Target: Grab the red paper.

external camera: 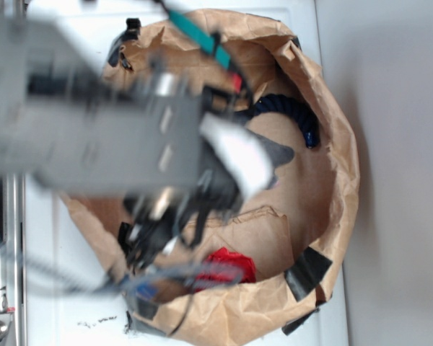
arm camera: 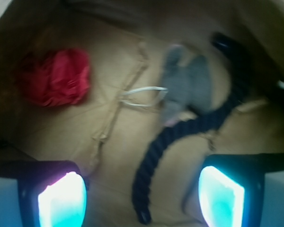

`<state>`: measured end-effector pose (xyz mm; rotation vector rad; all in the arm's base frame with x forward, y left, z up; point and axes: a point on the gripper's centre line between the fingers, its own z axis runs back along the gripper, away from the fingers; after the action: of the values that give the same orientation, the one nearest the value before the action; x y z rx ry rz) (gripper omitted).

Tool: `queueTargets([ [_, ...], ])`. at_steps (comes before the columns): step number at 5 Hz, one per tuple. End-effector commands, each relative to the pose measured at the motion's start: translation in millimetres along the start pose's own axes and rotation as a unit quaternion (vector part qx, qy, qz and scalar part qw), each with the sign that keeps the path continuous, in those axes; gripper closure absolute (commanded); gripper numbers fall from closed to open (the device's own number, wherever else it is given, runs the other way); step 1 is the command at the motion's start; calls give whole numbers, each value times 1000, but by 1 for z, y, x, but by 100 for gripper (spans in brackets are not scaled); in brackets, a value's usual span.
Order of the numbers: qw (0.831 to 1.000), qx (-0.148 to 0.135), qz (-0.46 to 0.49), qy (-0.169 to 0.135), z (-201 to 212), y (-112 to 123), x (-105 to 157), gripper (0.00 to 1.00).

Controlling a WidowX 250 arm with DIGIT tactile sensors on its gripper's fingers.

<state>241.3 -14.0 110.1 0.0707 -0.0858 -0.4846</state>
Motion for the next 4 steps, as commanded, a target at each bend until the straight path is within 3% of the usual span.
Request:
queueTargets([
  [1, 991, 19, -104, -83, -12, -6, 35, 0],
  [2, 988, -13, -110, -106, -8, 2, 32, 0],
  [4, 988, -13, -110, -106, -8, 2, 32, 0],
])
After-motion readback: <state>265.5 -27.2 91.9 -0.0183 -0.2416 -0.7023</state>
